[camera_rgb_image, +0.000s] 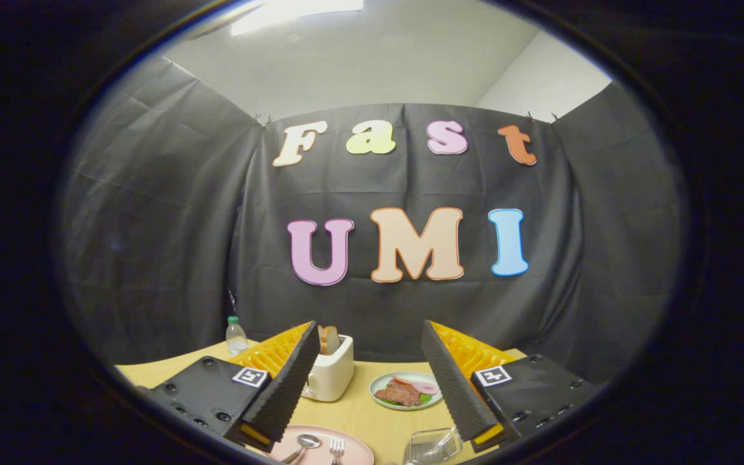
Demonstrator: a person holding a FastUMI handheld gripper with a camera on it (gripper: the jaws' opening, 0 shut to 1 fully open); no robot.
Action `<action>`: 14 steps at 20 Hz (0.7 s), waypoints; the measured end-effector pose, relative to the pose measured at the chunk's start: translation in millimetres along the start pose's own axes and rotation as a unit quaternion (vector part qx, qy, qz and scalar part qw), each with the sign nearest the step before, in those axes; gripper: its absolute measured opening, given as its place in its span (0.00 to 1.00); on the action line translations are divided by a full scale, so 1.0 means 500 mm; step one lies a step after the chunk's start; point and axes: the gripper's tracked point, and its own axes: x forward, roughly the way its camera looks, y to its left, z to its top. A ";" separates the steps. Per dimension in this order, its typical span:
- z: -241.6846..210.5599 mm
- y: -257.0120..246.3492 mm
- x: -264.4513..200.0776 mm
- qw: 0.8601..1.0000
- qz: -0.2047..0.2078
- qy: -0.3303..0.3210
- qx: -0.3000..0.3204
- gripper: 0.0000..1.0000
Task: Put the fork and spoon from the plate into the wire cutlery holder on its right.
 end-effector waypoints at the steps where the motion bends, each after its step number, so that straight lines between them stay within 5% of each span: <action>1: -0.003 0.004 0.002 1.000 0.003 0.001 0.000 1.00; 14: -0.099 0.052 0.024 0.998 0.037 0.052 -0.007 1.00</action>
